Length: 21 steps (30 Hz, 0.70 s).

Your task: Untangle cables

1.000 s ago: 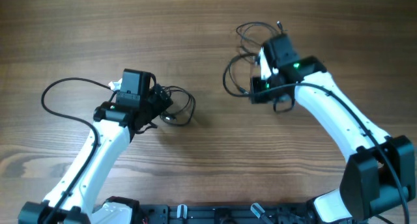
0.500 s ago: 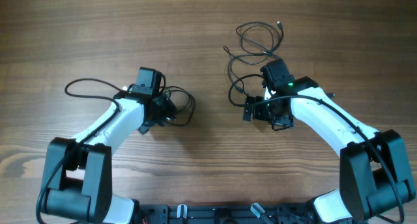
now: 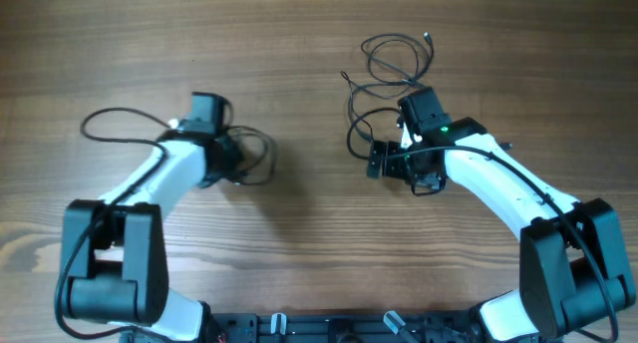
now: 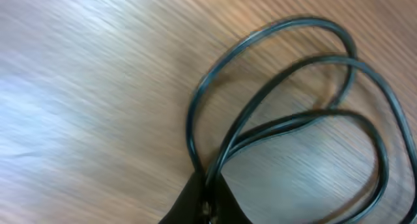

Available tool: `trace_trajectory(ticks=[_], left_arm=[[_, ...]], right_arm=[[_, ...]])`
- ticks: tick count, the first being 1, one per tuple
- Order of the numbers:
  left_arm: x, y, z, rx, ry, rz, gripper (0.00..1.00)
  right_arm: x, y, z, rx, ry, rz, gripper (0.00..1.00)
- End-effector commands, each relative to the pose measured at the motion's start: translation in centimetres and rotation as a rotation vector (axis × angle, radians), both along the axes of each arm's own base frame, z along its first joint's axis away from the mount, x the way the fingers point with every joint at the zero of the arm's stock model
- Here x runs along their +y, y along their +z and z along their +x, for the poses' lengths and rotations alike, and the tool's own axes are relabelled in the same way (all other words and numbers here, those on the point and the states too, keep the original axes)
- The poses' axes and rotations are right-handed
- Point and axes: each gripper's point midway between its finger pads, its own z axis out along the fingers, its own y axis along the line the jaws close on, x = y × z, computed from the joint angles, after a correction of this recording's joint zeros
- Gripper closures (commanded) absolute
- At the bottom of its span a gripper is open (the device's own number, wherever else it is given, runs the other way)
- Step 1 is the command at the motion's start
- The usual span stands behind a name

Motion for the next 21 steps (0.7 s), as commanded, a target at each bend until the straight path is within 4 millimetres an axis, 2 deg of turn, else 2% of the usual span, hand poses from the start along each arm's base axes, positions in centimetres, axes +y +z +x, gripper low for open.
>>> trace_trajectory(ticks=[1,3,6,10,13,17,19,21], left_arm=[[6.4,5.2,2.7,-0.123,0.123,0.068,0.96],[10.4,7.9,3.4,-0.192,0.219,0.084,0.96],[15.9,9.8,2.7,-0.237,0.34,0.118,0.96],[24.3,10.2,-1.3,-0.249,0.579,0.155,0.96],[30.7,10.3,-6.2,-0.259,0.786,0.19,0.96],[35.6,9.3,-10.6,-0.274,0.947,0.191,0.96],[36.4,8.0,-11.0,-0.299,0.966,0.116,0.96],[36.4,6.9,-10.2,-0.325,0.949,0.051,0.96]], right_arm=[[0.9,0.3,1.7,-0.07,0.0,0.037,0.0],[1.5,0.8,3.2,-0.133,0.0,0.06,0.0],[2.2,1.7,5.0,-0.217,0.001,0.091,0.0],[2.7,2.6,6.4,-0.282,0.001,0.116,0.0],[2.7,2.7,6.6,-0.29,0.001,0.119,0.0],[2.7,2.7,6.6,-0.291,0.001,0.119,0.0],[2.7,2.7,6.6,-0.291,0.001,0.119,0.0],[2.7,2.7,6.6,-0.291,0.001,0.119,0.0]])
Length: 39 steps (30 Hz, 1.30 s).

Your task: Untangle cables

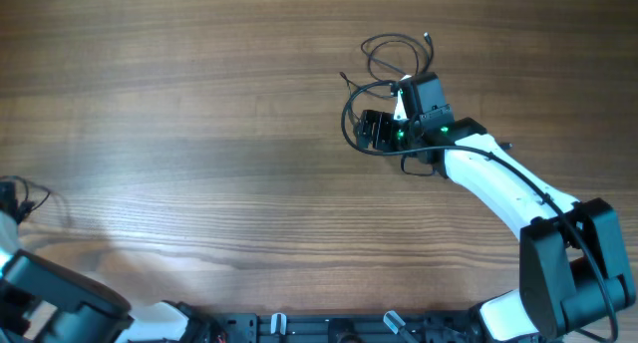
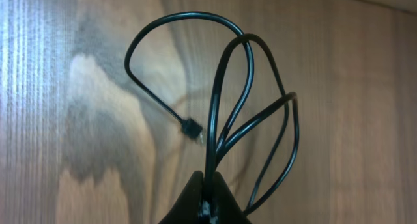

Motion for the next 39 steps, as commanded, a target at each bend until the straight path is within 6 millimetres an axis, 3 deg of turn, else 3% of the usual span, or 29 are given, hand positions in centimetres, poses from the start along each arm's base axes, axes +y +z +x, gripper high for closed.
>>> trace_trajectory(ticks=[1,5,6,7,9,11,14,16,18,20,27,28,31,34,37,39], left_arm=[[-0.3,-2.5,2.1,-0.102,-0.09,-0.098,0.96],[-0.6,-4.2,4.9,-0.145,-0.157,-0.115,0.96],[-0.6,-4.6,5.0,-0.127,-0.156,-0.111,0.92],[-0.6,-4.9,4.7,-0.104,-0.143,-0.112,0.78],[-0.7,-4.7,4.1,-0.092,-0.121,-0.115,0.3],[-0.8,-3.2,3.6,-0.104,-0.106,-0.106,0.0],[-1.6,0.3,3.8,-0.181,-0.073,-0.104,0.0],[-3.4,2.9,5.3,-0.273,-0.13,-0.116,0.0],[-6.2,5.6,7.4,-0.347,-0.234,-0.125,0.0],[-10.4,7.5,9.6,-0.363,-0.35,-0.138,0.0],[-24.5,7.7,16.6,-0.332,-0.743,-0.212,0.0],[-27.3,7.8,17.7,-0.336,-0.821,-0.216,0.0],[-33.0,8.5,19.7,-0.367,-0.979,-0.208,0.0],[-39.0,9.8,21.0,-0.424,-1.134,-0.183,0.0],[-43.6,10.3,21.4,-0.455,-1.246,-0.17,0.0],[-46.5,9.8,21.5,-0.456,-1.31,-0.184,0.0]], right_arm=[[0.3,-0.3,-0.1,0.009,0.003,0.008,0.0],[0.3,-0.3,-0.1,0.009,0.003,0.008,0.0],[0.3,-0.3,-0.1,0.009,0.003,0.008,0.0],[0.3,-0.3,-0.1,0.009,0.003,0.008,0.0],[0.3,-0.3,-0.1,0.009,0.003,0.009,0.0],[0.3,-0.3,-0.1,0.009,0.003,0.008,0.0],[0.3,-0.3,-0.1,0.009,0.003,0.008,0.0],[0.3,-0.3,-0.1,0.009,0.003,0.008,0.0],[0.3,-0.3,-0.1,0.009,0.003,0.008,0.0],[0.3,-0.3,-0.1,0.009,0.003,0.008,0.0],[0.3,-0.3,-0.1,0.008,0.002,0.008,0.0],[0.2,-0.2,0.1,0.0,-0.002,0.004,0.0],[0.9,0.1,0.0,0.002,0.021,0.044,0.0],[1.9,1.7,-1.2,0.001,0.184,0.113,0.0],[-1.3,4.1,-1.3,-0.013,0.13,0.113,0.0],[-4.2,7.2,-1.0,-0.087,0.08,0.108,0.0]])
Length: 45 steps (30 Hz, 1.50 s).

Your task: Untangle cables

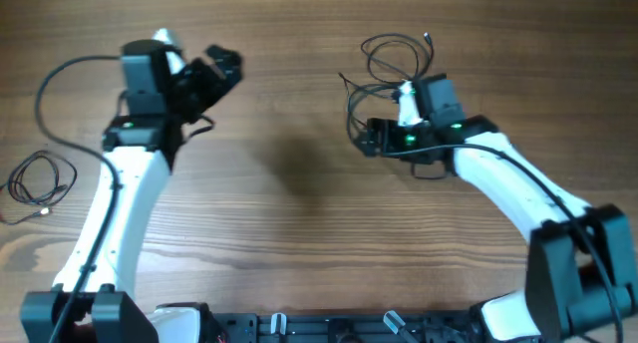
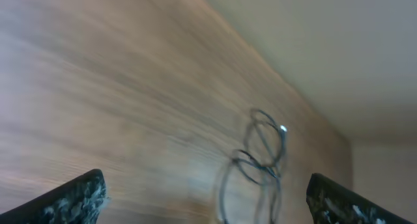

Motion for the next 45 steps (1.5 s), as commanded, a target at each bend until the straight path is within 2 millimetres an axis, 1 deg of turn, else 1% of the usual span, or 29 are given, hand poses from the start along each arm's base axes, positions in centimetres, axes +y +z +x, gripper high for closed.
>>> trace_trajectory(ticks=[1,3,4,7,9,11,13,15,16,17,19,20,21,22,23,24,26,28,29,30,32,34,35,36,37,38,40,43,45], left_arm=[[-5.4,-1.4,0.3,0.006,-0.117,0.004,0.0],[-7.9,-2.7,0.4,0.016,-0.172,0.005,0.06],[-9.6,-3.5,0.4,0.018,-0.207,0.006,0.07],[-13.3,-6.0,0.5,0.024,-0.258,0.038,0.1],[-15.7,-7.9,0.2,0.05,-0.288,0.037,0.1],[-17.7,-9.6,-0.1,0.072,-0.31,0.019,0.1],[-19.7,-10.7,-0.4,0.073,-0.349,-0.004,0.16],[-22.4,-11.4,-0.8,0.046,-0.403,-0.034,0.22],[-23.4,-11.8,-0.9,0.031,-0.416,-0.032,0.36],[-23.8,-12.0,-0.9,0.02,-0.414,-0.024,0.49],[-23.7,-13.1,-0.7,0.017,-0.372,0.026,0.72],[-23.5,-13.7,-0.7,0.028,-0.36,0.046,0.87],[-23.3,-14.0,-1.0,0.045,-0.359,0.053,0.96],[-23.1,-14.0,-1.2,0.056,-0.362,0.058,0.96],[-22.8,-13.5,-1.2,0.044,-0.373,0.076,0.96],[-22.2,-12.4,-1.0,0.016,-0.391,0.102,0.96],[-21.1,-8.7,-0.9,-0.04,-0.399,0.102,0.96],[-20.8,-0.4,-2.1,-0.195,-0.494,0.001,0.96],[-20.7,2.8,-2.9,-0.27,-0.535,-0.022,0.96],[-20.0,6.2,-3.7,-0.357,-0.555,-0.025,0.96],[-17.6,11.8,-5.4,-0.495,-0.535,-0.008,0.96],[-14.9,15.9,-7.0,-0.587,-0.493,0.003,0.96],[-13.1,17.8,-7.9,-0.634,-0.463,0.021,0.96],[-11.4,18.9,-8.5,-0.666,-0.431,0.058,0.96],[-9.0,19.4,-8.7,-0.668,-0.365,0.104,0.96],[-7.2,19.2,-8.5,-0.647,-0.305,0.131,0.96],[-2.3,17.7,-7.4,-0.562,-0.142,0.201,0.96],[2.6,16.6,-5.2,-0.518,0.005,0.253,0.96],[5.5,17.0,-3.9,-0.539,0.085,0.277,0.96]], right_arm=[[-4.2,7.8,1.4,-0.213,-0.047,0.042,0.0],[-7.1,11.2,1.2,-0.302,-0.118,0.039,0.0],[-8.5,13.0,0.9,-0.349,-0.157,0.038,0.0],[-11.3,17.1,-0.9,-0.459,-0.237,0.027,0.0],[-11.9,18.5,-2.0,-0.497,-0.259,0.022,0.0],[-12.0,19.2,-2.9,-0.514,-0.263,0.018,0.0],[-11.9,19.3,-3.5,-0.51,-0.263,0.017,0.0],[-11.9,18.8,-3.8,-0.485,-0.264,0.017,0.0],[-11.9,18.6,-3.8,-0.473,-0.264,0.016,0.0],[-11.9,18.4,-3.8,-0.467,-0.264,0.016,0.0],[-11.9,18.0,-3.7,-0.449,-0.265,0.016,0.0],[-11.9,17.8,-3.6,-0.442,-0.265,0.016,0.0],[-11.9,17.4,-3.4,-0.428,-0.266,0.016,0.0],[-11.9,17.2,-3.3,-0.421,-0.266,0.015,0.0],[-11.9,16.9,-3.2,-0.41,-0.266,0.015,0.0],[-11.9,16.5,-3.1,-0.397,-0.266,0.014,0.0],[-11.9,15.6,-2.9,-0.361,-0.269,0.018,0.0],[-11.8,14.5,-2.5,-0.3,-0.306,0.047,0.0],[-11.9,14.1,-2.3,-0.274,-0.325,0.058,0.0],[-11.9,13.4,-2.1,-0.236,-0.35,0.072,0.0],[-11.7,12.3,-1.9,-0.192,-0.349,0.084,0.0],[-11.4,11.1,-1.9,-0.137,-0.344,0.095,0.0],[-11.4,10.5,-2.0,-0.111,-0.344,0.095,0.0],[-11.4,9.8,-2.0,-0.085,-0.345,0.093,0.0],[-11.3,9.4,-2.0,-0.069,-0.345,0.094,0.0],[-11.2,9.3,-2.0,-0.063,-0.341,0.101,0.0],[-10.5,9.2,-2.0,-0.043,-0.318,0.14,0.0],[-9.8,9.2,-2.1,-0.042,-0.298,0.149,0.0],[-9.3,9.2,-2.2,-0.04,-0.281,0.149,0.0]])
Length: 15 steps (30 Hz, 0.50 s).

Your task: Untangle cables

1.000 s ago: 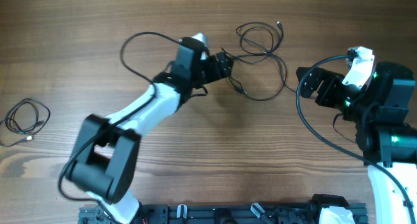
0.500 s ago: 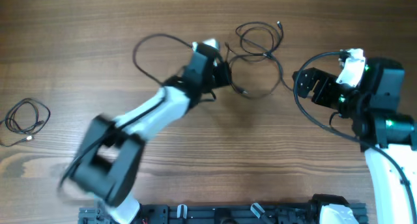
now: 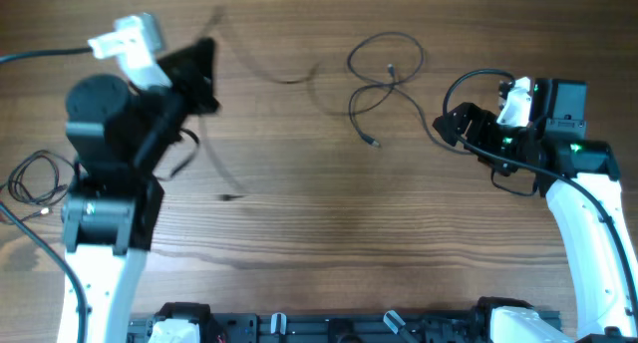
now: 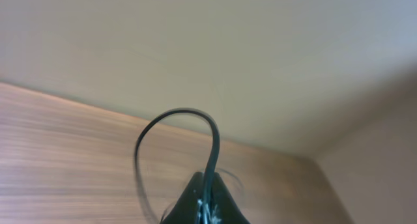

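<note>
My left gripper (image 4: 206, 201) is raised high off the table (image 3: 299, 233) and shut on a black cable (image 4: 213, 133) that arches up out of its jaws. In the overhead view this cable (image 3: 287, 79) shows only as blurred strands around the left gripper (image 3: 199, 69). A thin black cable (image 3: 384, 76) lies in loose loops on the wood right of centre. My right gripper (image 3: 454, 124) hovers to the right of those loops. A dark loop (image 3: 477, 76) arcs beside it, and whether the jaws hold it does not show.
A small coiled cable (image 3: 35, 178) lies at the far left edge of the table. The back edge of the table meets a pale wall (image 4: 260, 55).
The left gripper was open in the air; now it is shut on a black cable and raised higher. The right gripper has moved right, off the tangle, which now lies as loose thin loops.
The left gripper was shut on a cable coil at left centre while the right sat on the tangle. Then it held the coil at the far left edge. Later the coil lay there and the left gripper was open. Now it is shut on another cable.
</note>
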Available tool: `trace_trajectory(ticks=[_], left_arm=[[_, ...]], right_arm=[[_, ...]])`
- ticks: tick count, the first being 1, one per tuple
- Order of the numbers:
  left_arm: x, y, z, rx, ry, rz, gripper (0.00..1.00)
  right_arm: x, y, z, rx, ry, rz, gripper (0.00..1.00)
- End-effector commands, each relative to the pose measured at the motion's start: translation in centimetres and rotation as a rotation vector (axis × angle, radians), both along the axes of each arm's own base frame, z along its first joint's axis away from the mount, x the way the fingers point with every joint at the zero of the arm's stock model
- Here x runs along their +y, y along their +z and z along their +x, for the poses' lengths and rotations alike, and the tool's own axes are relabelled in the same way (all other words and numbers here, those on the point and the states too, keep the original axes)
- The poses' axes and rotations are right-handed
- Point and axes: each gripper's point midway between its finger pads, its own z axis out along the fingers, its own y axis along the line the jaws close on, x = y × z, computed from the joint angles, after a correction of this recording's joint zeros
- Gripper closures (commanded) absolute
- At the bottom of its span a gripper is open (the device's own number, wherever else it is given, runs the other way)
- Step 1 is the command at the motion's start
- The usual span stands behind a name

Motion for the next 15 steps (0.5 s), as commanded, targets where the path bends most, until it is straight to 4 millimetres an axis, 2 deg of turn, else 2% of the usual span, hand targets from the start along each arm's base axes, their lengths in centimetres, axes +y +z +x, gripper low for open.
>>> trace_trajectory(ticks=[1,4,9,12,15], left_arm=[[6.4,0.3,2.6,-0.056,0.195,0.038,0.96],[10.4,2.6,3.8,-0.173,0.296,0.045,0.96],[14.4,4.4,6.2,-0.312,0.392,0.061,0.96],[19.2,4.2,7.3,-0.365,0.562,0.075,0.96],[24.8,2.6,7.9,-0.342,0.738,0.09,0.96]], right_arm=[[1.7,0.4,0.0,-0.004,0.051,0.029,0.0],[2.5,0.4,-0.1,-0.011,0.086,0.017,0.0],[4.6,0.7,0.0,-0.045,0.152,0.012,0.0],[5.3,0.2,-0.3,-0.039,0.171,-0.044,0.0],[5.6,-0.1,-0.3,-0.042,0.174,-0.093,0.0]])
